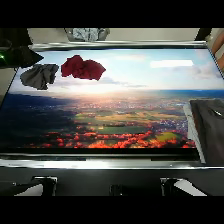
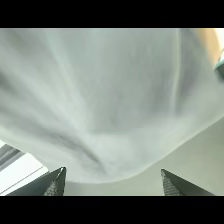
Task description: Fold the shirts.
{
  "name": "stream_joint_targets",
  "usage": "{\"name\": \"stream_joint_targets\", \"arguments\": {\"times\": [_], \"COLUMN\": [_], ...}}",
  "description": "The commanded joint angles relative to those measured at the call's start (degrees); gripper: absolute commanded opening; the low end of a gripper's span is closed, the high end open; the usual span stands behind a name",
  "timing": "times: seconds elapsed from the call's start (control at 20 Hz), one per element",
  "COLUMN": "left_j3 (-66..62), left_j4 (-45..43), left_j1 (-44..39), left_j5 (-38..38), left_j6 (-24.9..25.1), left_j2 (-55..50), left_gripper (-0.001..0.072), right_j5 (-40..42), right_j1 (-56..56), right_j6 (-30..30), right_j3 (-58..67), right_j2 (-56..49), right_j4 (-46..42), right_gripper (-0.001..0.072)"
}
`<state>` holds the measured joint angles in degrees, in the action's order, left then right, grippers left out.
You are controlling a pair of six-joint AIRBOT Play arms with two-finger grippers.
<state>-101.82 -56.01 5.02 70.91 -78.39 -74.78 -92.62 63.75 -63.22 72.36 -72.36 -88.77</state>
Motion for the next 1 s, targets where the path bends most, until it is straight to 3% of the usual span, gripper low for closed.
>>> {"name": "stream_joint_targets", "arguments": {"times": [0.0, 0.1, 0.2, 0.25, 0.3, 0.35, 0.4, 0.45, 0.5, 0.55, 0.65, 0.8, 0.95], "left_j3": [-0.2, -2.3, -7.3, -9.6, -10.5, -10.5, -10.4, -9.8, -8.8, -6.4, 3.1, 12.6, 12.7], "left_j4": [-0.9, -12.2, -36.7, -49.0, -56.8, -59.9, -58.4, -54.5, -49.7, -44.5, -37.3, -37.4, -40.0], "left_j1": [0.0, -2.0, -7.8, -11.3, -14.0, -15.8, -16.6, -16.9, -16.8, -16.6, -16.6, -16.5, -16.5], "left_j5": [-1.1, -5.0, -3.9, -1.2, 0.8, 2.9, 6.8, 12.8, 19.7, 24.8, 22.1, 12.1, 10.9], "left_j6": [0.0, -1.7, -10.3, -13.3, -14.7, -14.7, -14.8, -16.5, -18.6, -18.5, -18.8, -19.8, -19.6], "left_j2": [0.0, -0.5, -3.7, -6.1, -8.2, -10.0, -12.1, -14.0, -15.7, -16.6, -13.5, -7.2, -7.2], "left_gripper": [0.0037, 0.0034, 0.0034, 0.0034, 0.0035, 0.0043, 0.0195, 0.054, 0.0707, 0.0711, 0.0711, 0.071, 0.071], "right_j5": [1.7, 10.7, 21.1, 24.8, 26.6, 25.1, 20.4, 13.6, 5.9, -1.3, -8.9, -6.9, -4.3], "right_j1": [-1.0, -6.8, -19.4, -28.1, -36.4, -44.6, -50.1, -54.1, -57.3, -59.7, -63.4, -67.3, -68.7], "right_j6": [5.1, 9.0, 10.3, 10.0, 7.9, 1.2, -5.0, -5.6, -5.4, -5.1, -4.9, -4.3, -4.3], "right_j3": [11.9, 26.1, 36.6, 38.9, 39.0, 38.8, 38.5, 38.4, 38.4, 38.4, 38.4, 38.4, 38.4], "right_j2": [0.0, 0.0, 0.0, 0.0, -0.1, -1.5, -4.1, -7.7, -11.9, -15.8, -21.3, -22.7, -22.7], "right_j4": [2.3, 6.8, 8.8, 7.9, 5.7, 2.6, 3.0, 5.4, 8.2, 11.2, 11.6, 8.1, 7.2], "right_gripper": [0.0697, 0.0695, 0.0679, 0.0636, 0.0603, 0.0618, 0.0711, 0.0711, 0.0711, 0.0711, 0.071, 0.0709, 0.07]}}
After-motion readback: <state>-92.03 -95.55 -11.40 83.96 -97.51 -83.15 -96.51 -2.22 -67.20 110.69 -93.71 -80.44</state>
